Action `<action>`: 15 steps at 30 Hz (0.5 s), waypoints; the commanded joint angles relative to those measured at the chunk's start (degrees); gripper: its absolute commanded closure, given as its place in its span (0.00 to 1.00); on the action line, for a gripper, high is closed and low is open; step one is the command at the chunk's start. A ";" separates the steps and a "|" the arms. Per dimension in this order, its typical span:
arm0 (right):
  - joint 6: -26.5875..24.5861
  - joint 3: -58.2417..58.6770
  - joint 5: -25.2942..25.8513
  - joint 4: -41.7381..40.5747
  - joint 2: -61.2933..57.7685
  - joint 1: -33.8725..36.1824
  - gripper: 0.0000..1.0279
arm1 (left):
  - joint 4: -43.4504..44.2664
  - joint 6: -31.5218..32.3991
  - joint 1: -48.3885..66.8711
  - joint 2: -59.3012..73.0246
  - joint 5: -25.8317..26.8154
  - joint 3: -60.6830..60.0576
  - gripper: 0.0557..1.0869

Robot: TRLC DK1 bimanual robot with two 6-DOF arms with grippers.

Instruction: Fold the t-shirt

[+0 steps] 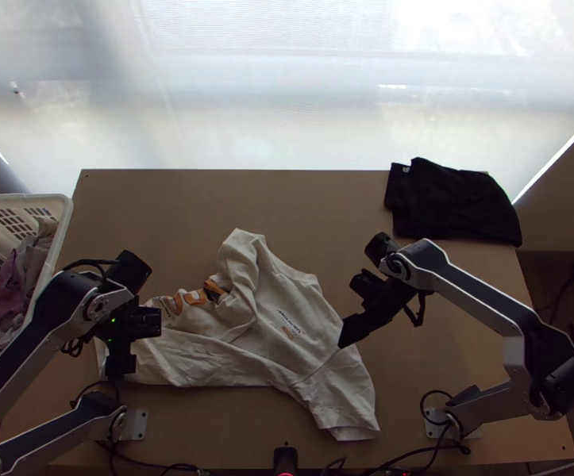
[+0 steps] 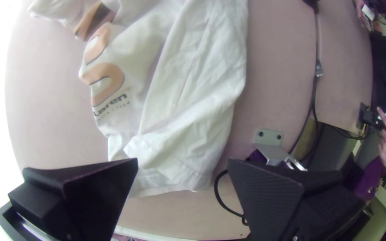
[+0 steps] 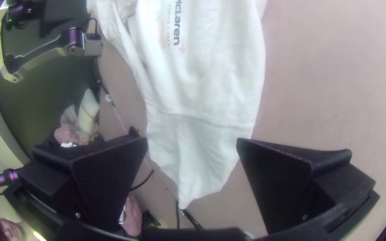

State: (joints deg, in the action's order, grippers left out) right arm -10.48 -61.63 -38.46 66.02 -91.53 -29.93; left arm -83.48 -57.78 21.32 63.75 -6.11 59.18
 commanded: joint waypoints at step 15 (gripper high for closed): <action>-5.16 5.02 5.85 -11.00 -6.56 1.19 0.10 | -0.63 -1.20 0.04 -4.60 -0.13 -3.10 0.05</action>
State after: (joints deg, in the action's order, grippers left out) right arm -14.61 -58.02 -33.98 56.36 -97.06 -29.32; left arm -84.40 -58.61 21.21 59.77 -6.28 56.86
